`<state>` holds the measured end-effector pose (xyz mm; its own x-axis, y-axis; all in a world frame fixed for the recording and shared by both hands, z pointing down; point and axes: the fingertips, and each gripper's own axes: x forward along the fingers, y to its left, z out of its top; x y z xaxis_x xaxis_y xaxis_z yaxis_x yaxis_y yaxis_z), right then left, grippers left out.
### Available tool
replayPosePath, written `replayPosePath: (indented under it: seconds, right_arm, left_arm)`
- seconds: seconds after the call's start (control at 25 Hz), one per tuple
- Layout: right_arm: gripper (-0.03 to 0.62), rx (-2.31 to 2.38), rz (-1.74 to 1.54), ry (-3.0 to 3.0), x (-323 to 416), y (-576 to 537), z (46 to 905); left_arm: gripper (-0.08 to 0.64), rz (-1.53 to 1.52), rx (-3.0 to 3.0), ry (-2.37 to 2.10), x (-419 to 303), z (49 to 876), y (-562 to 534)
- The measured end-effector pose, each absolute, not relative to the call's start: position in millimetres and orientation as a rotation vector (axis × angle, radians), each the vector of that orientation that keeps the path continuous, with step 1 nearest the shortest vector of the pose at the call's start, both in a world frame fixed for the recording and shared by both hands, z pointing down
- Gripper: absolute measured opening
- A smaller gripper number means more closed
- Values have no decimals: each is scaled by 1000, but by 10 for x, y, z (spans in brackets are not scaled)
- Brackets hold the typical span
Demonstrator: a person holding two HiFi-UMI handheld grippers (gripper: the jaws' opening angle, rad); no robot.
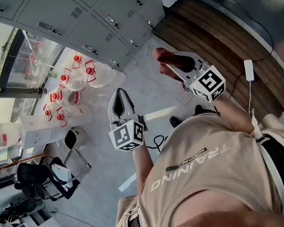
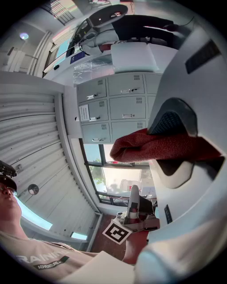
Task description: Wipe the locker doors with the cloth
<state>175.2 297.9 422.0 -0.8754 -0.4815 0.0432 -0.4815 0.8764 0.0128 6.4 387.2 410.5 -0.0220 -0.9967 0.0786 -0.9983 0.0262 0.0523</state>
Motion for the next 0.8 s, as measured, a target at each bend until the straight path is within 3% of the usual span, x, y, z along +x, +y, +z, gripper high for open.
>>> replayPosePath:
  seconds: [0.8]
  right_arm:
    - [64,964,-69,-2897,1581,3477,4226]
  left_arm:
    - [6,5,2335,-1954,-30,4223,3867]
